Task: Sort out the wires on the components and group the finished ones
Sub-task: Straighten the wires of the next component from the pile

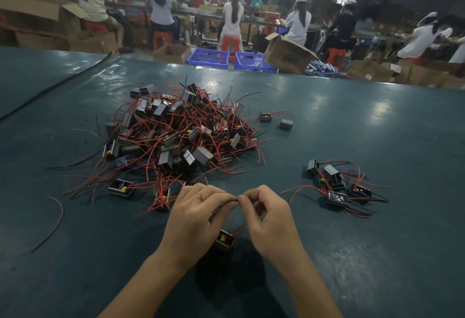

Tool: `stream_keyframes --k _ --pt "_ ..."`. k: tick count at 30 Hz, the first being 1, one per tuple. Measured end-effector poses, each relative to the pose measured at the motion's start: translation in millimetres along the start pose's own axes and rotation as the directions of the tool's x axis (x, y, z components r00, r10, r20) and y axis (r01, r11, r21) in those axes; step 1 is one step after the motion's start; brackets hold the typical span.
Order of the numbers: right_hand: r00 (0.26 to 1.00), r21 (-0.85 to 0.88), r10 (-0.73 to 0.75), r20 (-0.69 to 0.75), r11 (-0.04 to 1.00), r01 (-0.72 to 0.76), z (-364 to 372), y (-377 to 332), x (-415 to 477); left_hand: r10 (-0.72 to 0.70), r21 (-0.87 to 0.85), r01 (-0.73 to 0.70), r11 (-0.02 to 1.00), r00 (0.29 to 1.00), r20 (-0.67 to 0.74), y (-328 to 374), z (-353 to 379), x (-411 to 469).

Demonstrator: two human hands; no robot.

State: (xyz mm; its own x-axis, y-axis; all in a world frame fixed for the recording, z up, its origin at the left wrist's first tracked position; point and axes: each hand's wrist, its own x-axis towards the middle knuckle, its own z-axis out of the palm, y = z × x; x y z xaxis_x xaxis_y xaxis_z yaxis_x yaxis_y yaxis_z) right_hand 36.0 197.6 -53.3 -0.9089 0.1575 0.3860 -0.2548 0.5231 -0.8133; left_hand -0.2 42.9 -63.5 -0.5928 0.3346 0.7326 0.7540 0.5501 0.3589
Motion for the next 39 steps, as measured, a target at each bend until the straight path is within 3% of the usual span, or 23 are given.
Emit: stream_keyframes --k 2,5,10,16,19,23,26,28,31,35,39 --pt "0.983 -0.116 -0.182 -0.003 0.977 0.18 -2 -1 0 -0.102 -0.101 0.104 0.989 0.994 0.027 1 -1 0" --pt "0.943 -0.162 -0.331 -0.028 0.933 0.322 -4 -1 0 -0.214 -0.292 0.232 0.928 0.973 0.091 3 -3 3" --pt "0.894 -0.19 -0.446 -0.051 0.883 0.429 -4 0 0 -0.279 -0.465 0.342 0.817 0.939 0.201 7 -7 7" --pt "0.886 -0.1 -0.459 -0.058 0.886 0.453 0 1 -1 -0.314 -0.609 0.509 0.609 0.859 0.404 6 -10 9" --pt "0.912 -0.112 -0.396 -0.107 0.916 0.385 -2 0 0 -0.305 -0.54 0.42 0.73 0.906 0.292 8 -9 8" --pt "0.996 0.129 -0.073 -0.05 0.989 0.079 2 -5 -1 -0.161 -0.241 0.177 0.954 0.983 0.082 9 -6 4" --pt "0.997 0.307 0.08 -0.004 0.949 -0.075 5 -6 -2 -0.008 -0.074 0.011 0.997 0.999 0.035 6 -4 3" --pt "0.995 0.288 0.097 0.015 0.953 -0.097 3 -4 -2 0.013 -0.058 -0.012 0.998 1.0 0.021 5 -4 4" --pt "0.995 0.212 0.082 0.049 0.973 -0.091 1 -4 -1 -0.014 -0.069 0.016 0.997 0.999 0.032 4 -3 3" --pt "0.999 0.076 0.017 0.029 0.997 -0.019 1 -3 -2 -0.149 -0.21 0.165 0.964 0.985 0.087 6 -5 5" --pt "0.983 -0.108 -0.181 -0.015 0.978 0.179 -1 -3 -1 -0.309 -0.481 0.394 0.784 0.918 0.247 7 -8 10"
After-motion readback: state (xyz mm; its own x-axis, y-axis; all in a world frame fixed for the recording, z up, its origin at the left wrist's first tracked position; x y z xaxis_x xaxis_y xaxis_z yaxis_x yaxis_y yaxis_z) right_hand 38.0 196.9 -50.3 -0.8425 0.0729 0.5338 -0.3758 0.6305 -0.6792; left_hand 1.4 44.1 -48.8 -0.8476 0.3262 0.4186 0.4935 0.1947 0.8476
